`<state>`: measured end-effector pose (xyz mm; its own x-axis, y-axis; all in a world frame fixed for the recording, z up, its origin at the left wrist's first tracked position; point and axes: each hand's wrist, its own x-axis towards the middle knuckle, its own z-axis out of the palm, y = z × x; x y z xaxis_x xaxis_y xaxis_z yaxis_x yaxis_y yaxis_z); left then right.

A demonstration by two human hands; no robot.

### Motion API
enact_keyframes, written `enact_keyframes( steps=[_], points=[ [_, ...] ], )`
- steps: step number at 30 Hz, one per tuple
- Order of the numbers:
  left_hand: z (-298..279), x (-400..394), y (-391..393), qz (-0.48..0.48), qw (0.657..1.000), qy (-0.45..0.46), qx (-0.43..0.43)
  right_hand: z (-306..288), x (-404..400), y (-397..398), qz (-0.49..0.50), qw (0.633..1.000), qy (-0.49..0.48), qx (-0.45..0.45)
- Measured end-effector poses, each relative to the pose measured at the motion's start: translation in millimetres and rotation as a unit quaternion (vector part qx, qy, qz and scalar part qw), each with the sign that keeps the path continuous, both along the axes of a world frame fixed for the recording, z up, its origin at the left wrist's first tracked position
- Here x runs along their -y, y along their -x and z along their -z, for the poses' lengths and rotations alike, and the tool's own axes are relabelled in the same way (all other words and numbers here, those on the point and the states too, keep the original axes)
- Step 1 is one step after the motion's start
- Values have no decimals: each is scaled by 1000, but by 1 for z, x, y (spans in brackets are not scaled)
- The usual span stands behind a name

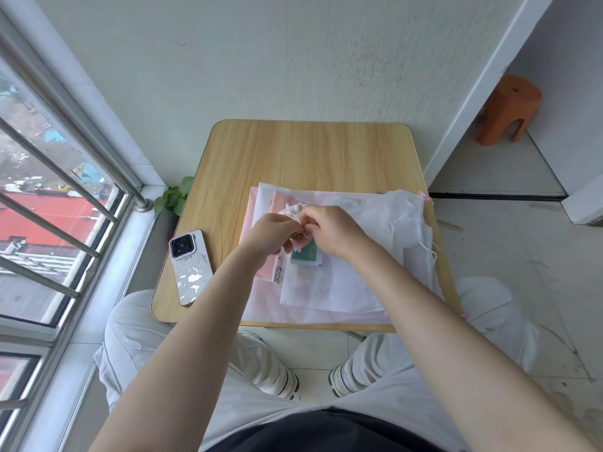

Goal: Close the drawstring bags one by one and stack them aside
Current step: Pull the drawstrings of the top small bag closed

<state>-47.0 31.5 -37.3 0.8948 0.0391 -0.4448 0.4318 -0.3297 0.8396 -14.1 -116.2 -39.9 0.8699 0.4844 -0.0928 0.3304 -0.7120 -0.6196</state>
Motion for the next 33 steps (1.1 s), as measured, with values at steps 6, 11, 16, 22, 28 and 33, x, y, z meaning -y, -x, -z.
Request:
enact_keyframes(
  steps=[6,11,16,22,28,33],
  points=[
    [4,-2,4,-29,999,24,11,4,4,-1,5,1000,-5,-19],
    [10,-7,6,-76,995,58,24,3,7,1,12,999,-8,-33],
    [12,-9,6,-81,993,63,52,-2,4,0,39,997,-59,-42],
    [8,-9,5,-47,993,57,94,-2,-6,1,63,987,-120,-88],
    [9,-8,3,-36,993,1,108,-4,-6,0,114,982,-126,-77],
    [4,-8,3,-35,994,23,104,-3,-5,-1,111,986,-114,-56]
  ],
)
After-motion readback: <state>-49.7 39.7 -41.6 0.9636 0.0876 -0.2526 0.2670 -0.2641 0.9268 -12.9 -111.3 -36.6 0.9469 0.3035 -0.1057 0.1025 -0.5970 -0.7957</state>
